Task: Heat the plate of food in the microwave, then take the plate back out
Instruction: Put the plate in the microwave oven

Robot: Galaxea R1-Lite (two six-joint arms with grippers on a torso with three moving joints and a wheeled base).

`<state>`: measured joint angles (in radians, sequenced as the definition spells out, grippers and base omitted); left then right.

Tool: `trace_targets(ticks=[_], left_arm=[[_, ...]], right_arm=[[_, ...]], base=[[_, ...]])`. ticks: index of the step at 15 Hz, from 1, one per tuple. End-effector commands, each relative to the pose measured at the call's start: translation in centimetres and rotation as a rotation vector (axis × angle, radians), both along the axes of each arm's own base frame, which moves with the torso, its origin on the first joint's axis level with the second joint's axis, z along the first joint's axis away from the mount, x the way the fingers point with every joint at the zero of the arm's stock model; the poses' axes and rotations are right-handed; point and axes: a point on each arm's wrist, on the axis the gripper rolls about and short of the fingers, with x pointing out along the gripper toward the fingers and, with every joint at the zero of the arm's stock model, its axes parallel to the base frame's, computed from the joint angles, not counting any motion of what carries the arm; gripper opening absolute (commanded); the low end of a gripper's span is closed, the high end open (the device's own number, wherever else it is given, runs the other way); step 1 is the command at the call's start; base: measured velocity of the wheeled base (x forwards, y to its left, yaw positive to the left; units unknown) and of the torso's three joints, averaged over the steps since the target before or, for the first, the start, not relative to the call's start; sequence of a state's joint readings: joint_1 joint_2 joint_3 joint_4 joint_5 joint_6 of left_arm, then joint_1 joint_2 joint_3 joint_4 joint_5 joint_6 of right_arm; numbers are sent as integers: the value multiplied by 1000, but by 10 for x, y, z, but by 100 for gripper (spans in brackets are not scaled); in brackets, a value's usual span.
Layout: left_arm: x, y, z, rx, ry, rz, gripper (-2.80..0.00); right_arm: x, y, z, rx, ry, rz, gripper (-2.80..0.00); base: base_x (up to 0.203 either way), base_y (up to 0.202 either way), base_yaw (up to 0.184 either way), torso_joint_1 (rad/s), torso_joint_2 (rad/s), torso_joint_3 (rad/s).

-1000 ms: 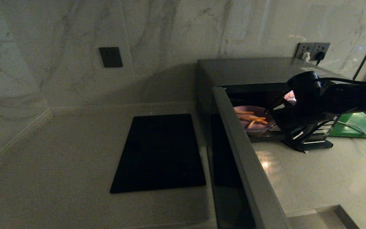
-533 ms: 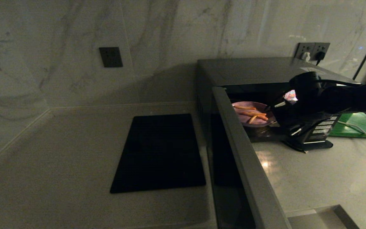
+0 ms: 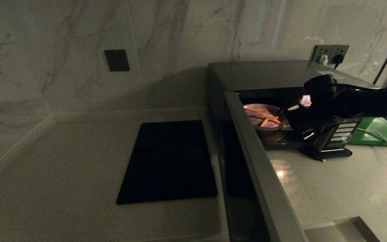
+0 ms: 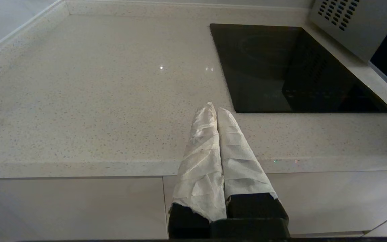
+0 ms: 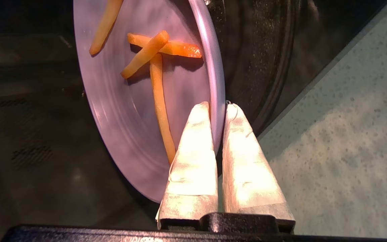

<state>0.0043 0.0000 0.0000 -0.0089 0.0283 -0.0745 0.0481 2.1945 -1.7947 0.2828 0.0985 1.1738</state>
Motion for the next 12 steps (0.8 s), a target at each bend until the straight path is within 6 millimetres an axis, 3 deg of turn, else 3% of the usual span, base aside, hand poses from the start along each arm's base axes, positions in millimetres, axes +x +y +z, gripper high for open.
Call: trace_targets(ticks=[1, 12], left_arm=[[0, 0, 0, -1, 1, 1, -280], [0, 0, 0, -1, 1, 1, -280]], right_arm=[[6, 1, -12, 5, 24, 1, -280], [2, -4, -29, -4, 106, -9, -280]], base=[[0, 0, 0, 0, 0, 0], [0, 0, 0, 0, 0, 0]])
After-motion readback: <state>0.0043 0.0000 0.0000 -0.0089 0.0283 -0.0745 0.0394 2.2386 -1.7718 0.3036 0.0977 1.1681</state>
